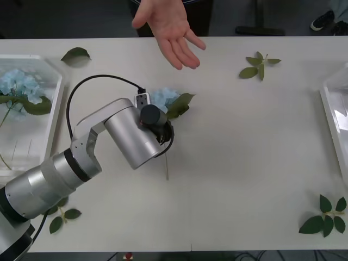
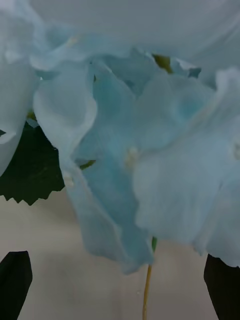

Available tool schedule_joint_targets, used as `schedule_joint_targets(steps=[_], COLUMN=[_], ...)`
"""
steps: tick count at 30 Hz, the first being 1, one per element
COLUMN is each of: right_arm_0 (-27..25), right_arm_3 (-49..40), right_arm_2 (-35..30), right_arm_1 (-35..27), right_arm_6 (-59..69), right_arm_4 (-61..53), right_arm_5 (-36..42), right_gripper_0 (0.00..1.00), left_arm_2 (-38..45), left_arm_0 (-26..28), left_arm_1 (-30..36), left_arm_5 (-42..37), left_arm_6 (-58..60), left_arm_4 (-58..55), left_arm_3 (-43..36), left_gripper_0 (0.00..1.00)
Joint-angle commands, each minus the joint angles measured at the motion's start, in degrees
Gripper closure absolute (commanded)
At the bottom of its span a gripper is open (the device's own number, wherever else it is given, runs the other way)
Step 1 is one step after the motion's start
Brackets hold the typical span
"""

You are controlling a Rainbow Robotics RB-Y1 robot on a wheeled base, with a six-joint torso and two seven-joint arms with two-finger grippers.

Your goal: Place the red flowers into the right box and the blue flowers into the left box. If a person shows an open palm, hand one flower to the person first, then continue sorting.

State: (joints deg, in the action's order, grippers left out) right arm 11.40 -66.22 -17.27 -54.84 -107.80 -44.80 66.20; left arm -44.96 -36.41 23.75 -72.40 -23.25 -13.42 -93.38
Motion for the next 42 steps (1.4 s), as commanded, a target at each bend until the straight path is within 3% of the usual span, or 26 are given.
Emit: schedule_joint_targets(steps=[1, 8, 16, 25, 28, 30, 33, 42], right_arm_0=[2.1, 3.5, 3.9, 2.3, 2.2, 2.1, 1.5, 0.3], right_arm_3=[-5.8, -12.4, -19.2, -30.0, -34.2, -36.6, -39.7, -48.7], right_arm_2=[-1.9, -3.6, -2.9, 6.5, 10.3, 12.1, 13.4, 13.3], right_arm_1=[-3.9, -6.9, -8.5, -8.0, -6.4, -5.4, -4.0, 1.9], right_arm_6=[-0.7, 1.0, 11.0, 28.7, 25.0, 20.6, 12.7, -7.9], right_arm_4=[-2.3, -8.1, -15.9, -21.5, -21.3, -21.0, -20.9, -21.6], right_arm_5=[6.7, 20.3, 28.5, 23.0, 22.5, 22.6, 22.8, 23.6], right_gripper_0=[0.26, 0.27, 0.27, 0.26, 0.27, 0.27, 0.27, 0.27], left_arm_2=[0.1, -1.7, -4.1, -4.8, -5.2, -5.3, -5.7, -6.3], left_arm_0=[-2.2, -2.3, -2.4, -2.4, -2.4, -2.4, -2.4, -2.4], left_arm_1=[0.6, 0.5, 0.5, 0.4, 0.4, 0.4, 0.4, 0.4], left_arm_5=[0.3, 1.4, 8.7, 8.2, 8.2, 8.1, 8.1, 8.1], left_arm_6=[-0.1, -0.7, -1.2, -2.1, -2.3, -2.5, -2.7, -3.4], left_arm_4=[0.8, 0.9, 1.0, 1.3, 1.9, 1.9, 2.0, 2.3], left_arm_3=[-0.6, -0.5, 4.3, 4.4, 4.5, 4.5, 4.5, 4.5], left_gripper_0=[0.0, 0.0, 0.0, 0.01, 0.32, 0.44, 0.47, 0.85])
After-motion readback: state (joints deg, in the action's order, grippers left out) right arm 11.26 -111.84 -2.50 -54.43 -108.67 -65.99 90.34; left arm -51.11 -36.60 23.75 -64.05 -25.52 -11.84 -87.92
